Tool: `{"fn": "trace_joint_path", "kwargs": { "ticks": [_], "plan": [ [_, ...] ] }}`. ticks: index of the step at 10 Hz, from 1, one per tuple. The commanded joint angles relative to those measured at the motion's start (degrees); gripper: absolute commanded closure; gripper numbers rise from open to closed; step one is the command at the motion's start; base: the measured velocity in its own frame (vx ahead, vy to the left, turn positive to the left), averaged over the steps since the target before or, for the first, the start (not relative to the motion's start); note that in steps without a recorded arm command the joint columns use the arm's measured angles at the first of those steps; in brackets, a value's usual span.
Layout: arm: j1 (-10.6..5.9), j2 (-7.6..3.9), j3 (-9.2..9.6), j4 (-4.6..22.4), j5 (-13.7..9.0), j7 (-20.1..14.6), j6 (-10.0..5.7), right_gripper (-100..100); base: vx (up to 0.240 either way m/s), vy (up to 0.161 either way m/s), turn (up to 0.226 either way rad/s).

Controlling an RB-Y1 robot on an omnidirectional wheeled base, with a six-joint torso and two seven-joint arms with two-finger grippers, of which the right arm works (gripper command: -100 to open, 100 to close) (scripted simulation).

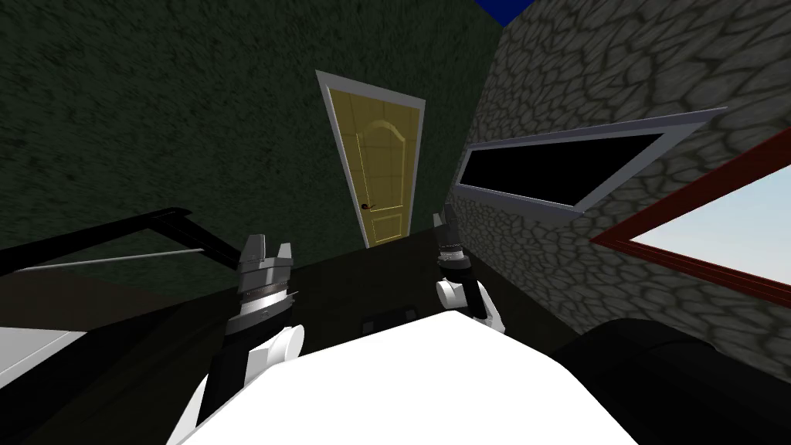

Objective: Pull the door open

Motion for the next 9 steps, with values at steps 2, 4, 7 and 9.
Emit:
{"fn": "trace_joint_path", "kwargs": {
  "ticks": [2,4,7,9],
  "plan": [
    [-0.84,-0.64,-0.3,2.36,0.23,-0.67,-0.45,-100,0.076,0.01,0.022],
    [-1.68,-1.22,-0.6,4.72,0.47,-1.34,-0.89,-100,0.115,0.055,0.014],
    [-3.18,-2.13,-1.13,8.96,0.89,-2.54,-1.69,-100,0.131,0.074,0.023],
    [-3.91,-2.53,-1.4,11.03,1.1,-3.13,-2.09,-100,0.12,0.054,0.018]
  ]
}}
